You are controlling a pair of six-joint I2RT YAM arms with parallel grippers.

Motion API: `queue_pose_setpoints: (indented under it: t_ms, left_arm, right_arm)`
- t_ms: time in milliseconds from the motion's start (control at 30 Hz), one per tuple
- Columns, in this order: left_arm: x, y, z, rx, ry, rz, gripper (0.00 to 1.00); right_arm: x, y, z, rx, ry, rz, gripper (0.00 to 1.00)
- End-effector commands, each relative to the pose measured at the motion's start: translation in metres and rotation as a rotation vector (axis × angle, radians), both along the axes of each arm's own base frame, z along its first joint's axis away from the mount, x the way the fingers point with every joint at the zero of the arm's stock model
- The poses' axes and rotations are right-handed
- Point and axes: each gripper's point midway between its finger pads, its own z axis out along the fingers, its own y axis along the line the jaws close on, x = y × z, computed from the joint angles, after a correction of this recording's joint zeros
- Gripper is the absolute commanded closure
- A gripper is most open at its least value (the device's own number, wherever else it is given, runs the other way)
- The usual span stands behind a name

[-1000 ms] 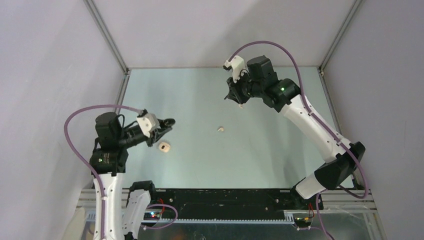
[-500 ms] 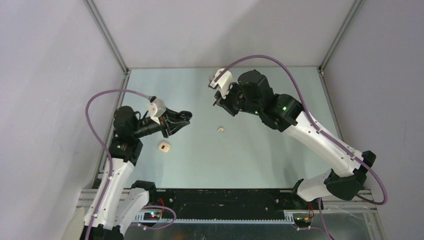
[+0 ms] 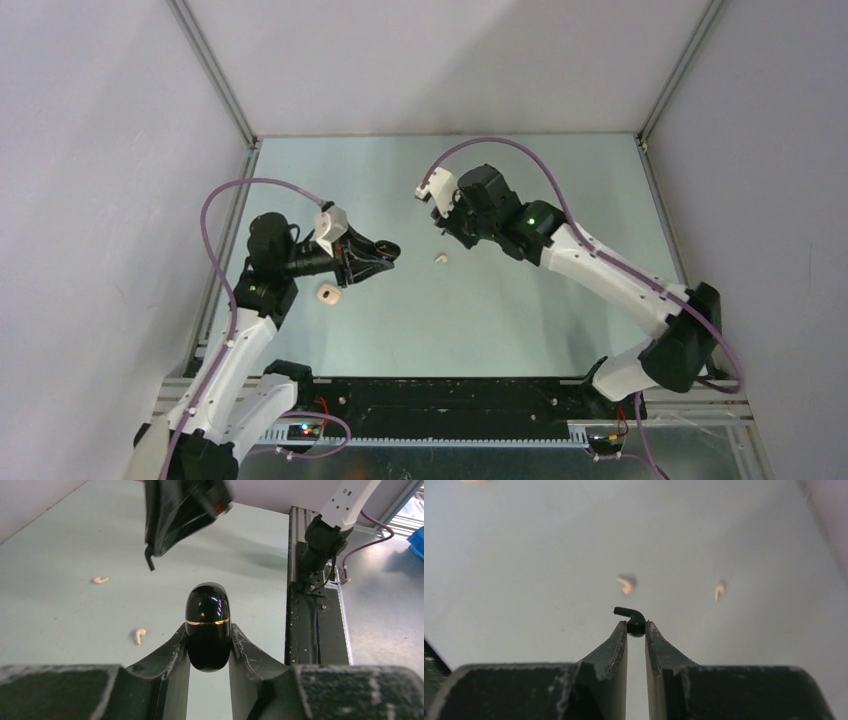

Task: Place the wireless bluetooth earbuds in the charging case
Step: Place the left earbud at the center of the board.

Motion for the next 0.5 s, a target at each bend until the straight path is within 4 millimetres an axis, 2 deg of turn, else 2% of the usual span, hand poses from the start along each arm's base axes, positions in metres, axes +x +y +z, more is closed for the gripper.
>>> queue_pose_setpoints:
  t_ms: [0, 33, 67, 100, 133, 300, 467]
  left_arm:
    - [-0.011, -0.007, 0.017, -0.014, -0.056, -0.064, 1.00]
    - [-0.013, -0.009, 0.015, -0.012, -0.050, -0.077, 1.00]
    - [-0.014, -0.009, 0.013, -0.010, -0.051, -0.083, 1.00]
    - [-0.016, -0.011, 0.011, -0.008, -0.049, -0.092, 1.00]
    - [-0.017, -0.012, 0.010, -0.007, -0.049, -0.099, 1.00]
    - [-0.023, -0.017, 0.004, -0.003, -0.033, -0.130, 1.00]
    - [-0.027, -0.022, -0.001, 0.001, -0.031, -0.152, 1.00]
  right_arm:
    - [0.034, -0.022, -0.056, -0.006, 0.138, -0.085, 0.82]
    - [0.036, -0.024, -0.067, 0.002, 0.184, -0.099, 0.82]
    - [0.046, -0.033, -0.088, -0.018, 0.237, -0.137, 0.82]
    - [0.048, -0.035, -0.098, -0.013, 0.277, -0.161, 0.82]
    - [0.056, -0.043, -0.117, -0.030, 0.321, -0.199, 0.82]
    - [0.067, -0.066, -0.185, -0.054, 0.532, -0.326, 0.81]
    - [0.071, -0.080, -0.213, -0.006, 0.673, -0.383, 0.81]
